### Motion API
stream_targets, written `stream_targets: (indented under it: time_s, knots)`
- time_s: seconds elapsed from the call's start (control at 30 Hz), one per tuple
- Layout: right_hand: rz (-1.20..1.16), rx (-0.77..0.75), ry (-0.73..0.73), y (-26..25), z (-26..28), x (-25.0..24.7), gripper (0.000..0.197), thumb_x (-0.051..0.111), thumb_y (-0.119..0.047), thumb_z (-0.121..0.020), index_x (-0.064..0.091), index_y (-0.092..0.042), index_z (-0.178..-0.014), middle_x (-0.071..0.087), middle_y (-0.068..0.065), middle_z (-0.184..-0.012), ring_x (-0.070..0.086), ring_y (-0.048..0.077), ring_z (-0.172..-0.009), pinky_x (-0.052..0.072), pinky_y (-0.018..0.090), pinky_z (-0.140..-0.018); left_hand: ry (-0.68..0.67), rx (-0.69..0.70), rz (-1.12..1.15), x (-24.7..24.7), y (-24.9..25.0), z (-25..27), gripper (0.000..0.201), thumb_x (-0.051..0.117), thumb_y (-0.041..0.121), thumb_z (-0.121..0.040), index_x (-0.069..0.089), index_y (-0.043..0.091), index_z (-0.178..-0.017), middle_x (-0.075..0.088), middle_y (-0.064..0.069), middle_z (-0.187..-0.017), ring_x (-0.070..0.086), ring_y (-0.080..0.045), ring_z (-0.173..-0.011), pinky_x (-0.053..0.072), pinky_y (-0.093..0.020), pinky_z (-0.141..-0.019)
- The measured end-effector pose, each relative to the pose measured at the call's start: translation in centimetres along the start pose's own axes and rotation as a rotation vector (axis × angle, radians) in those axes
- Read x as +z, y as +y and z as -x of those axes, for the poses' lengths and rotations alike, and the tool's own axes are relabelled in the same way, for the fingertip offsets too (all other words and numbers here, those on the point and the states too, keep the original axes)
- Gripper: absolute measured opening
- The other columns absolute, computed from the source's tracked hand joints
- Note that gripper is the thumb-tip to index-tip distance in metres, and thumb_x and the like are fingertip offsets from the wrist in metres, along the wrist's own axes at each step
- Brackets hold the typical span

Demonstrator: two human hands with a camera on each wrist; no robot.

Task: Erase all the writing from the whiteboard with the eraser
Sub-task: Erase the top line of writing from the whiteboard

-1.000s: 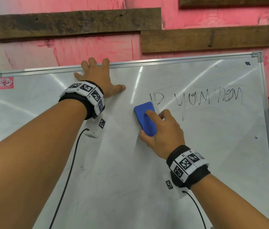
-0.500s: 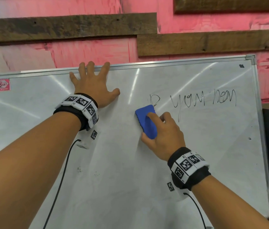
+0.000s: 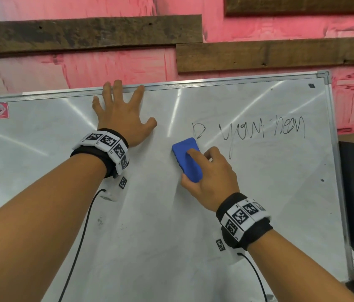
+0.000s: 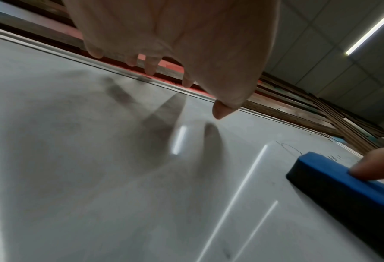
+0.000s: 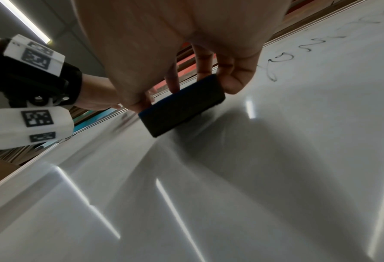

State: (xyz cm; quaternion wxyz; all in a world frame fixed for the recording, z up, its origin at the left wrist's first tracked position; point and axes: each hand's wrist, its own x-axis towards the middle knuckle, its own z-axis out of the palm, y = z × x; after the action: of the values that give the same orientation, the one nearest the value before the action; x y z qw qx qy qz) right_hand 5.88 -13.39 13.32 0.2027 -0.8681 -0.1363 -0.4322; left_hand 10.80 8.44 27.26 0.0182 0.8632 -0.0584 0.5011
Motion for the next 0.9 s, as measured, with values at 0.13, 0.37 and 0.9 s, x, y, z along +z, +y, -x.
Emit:
stream_targets:
  time_s: [0.13,0.37,0.9]
  knots:
    - [-0.001,0.005,-0.005,0.1,-0.3,-0.2,0.052,0.059,-0.057,-0.082,0.046,-0.035,-0.128,0.038,-0.004,-0.098,0.048,0.018,-0.080,0.053,0.033,-0.062,0.025,0.078,0.017,0.2,0.8,1.3,0.078,0.049,0.062,-0.077,0.029,0.037,-0.148,0.015,-0.015,-0.160,0.009,-0.038,-0.148,0.017,-0.063,-0.112]
    - [0.027,0.005,-0.035,0.4,0.9,0.0,0.053,0.060,-0.055,-0.083,0.042,-0.035,-0.128,0.037,-0.003,-0.098,0.046,0.018,-0.081,0.052,0.033,-0.060,-0.030,0.265,-0.058,1.0,2.2,3.9,0.081,0.054,0.063,-0.075,0.030,0.038,-0.148,0.017,-0.009,-0.160,0.012,-0.034,-0.148,0.025,-0.059,-0.107]
    - [-0.001,0.089,0.013,2.9,3.1,0.9,0.055,0.062,-0.054,-0.081,0.043,-0.036,-0.128,0.038,-0.004,-0.097,0.047,0.018,-0.077,0.048,0.029,-0.057,-0.067,0.292,-0.108,2.1,3.2,4.8,0.075,0.054,0.062,-0.076,0.033,0.038,-0.144,0.018,-0.010,-0.157,0.014,-0.034,-0.146,0.028,-0.061,-0.105]
